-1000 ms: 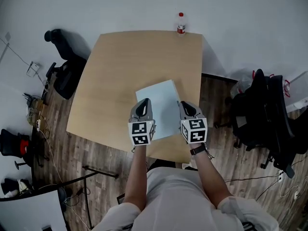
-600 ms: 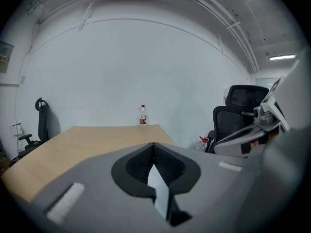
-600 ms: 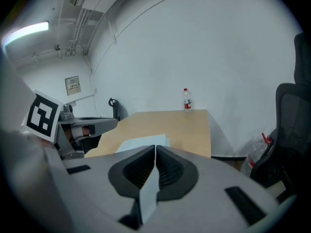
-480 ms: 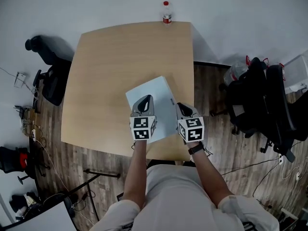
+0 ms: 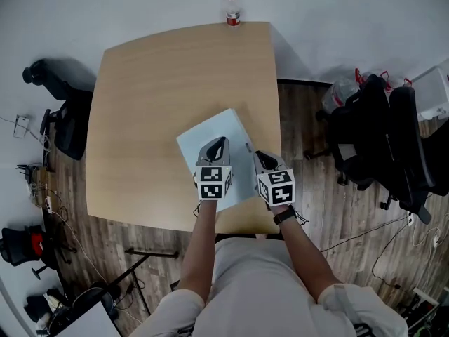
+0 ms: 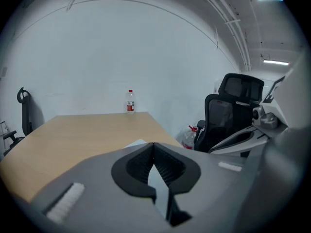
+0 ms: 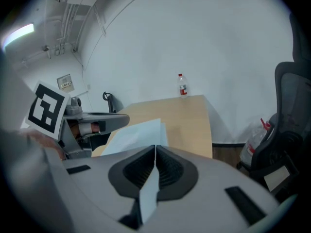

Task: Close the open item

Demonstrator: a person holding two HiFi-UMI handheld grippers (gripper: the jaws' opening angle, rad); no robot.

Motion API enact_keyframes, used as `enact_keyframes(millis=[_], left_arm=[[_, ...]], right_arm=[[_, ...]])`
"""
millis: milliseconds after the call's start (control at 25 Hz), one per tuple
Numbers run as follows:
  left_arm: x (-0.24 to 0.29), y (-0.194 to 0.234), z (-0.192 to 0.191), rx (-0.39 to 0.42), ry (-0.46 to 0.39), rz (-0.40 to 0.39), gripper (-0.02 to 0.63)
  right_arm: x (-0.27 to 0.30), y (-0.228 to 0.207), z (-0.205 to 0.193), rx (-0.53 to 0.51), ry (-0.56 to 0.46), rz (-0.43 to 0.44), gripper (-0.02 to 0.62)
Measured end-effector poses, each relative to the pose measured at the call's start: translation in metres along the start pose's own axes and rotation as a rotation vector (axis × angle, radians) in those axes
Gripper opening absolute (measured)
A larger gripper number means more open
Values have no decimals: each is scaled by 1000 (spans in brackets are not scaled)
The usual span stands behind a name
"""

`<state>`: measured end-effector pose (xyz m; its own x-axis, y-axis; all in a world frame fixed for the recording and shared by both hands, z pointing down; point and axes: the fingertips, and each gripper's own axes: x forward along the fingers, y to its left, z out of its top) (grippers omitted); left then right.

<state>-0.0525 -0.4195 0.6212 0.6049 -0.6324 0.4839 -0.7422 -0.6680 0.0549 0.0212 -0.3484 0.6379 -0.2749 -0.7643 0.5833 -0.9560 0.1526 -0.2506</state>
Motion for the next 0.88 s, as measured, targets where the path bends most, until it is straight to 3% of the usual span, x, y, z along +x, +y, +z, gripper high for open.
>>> enact_keyframes(millis=[480,880], left_arm=[[39,1,-39,-1,167,-76,8],[55,-1,-54,8,223,-103,8]], right_arm=[[18,-7,-22,6,81,-10,14],[33,-7,-34,28,118,6,14]])
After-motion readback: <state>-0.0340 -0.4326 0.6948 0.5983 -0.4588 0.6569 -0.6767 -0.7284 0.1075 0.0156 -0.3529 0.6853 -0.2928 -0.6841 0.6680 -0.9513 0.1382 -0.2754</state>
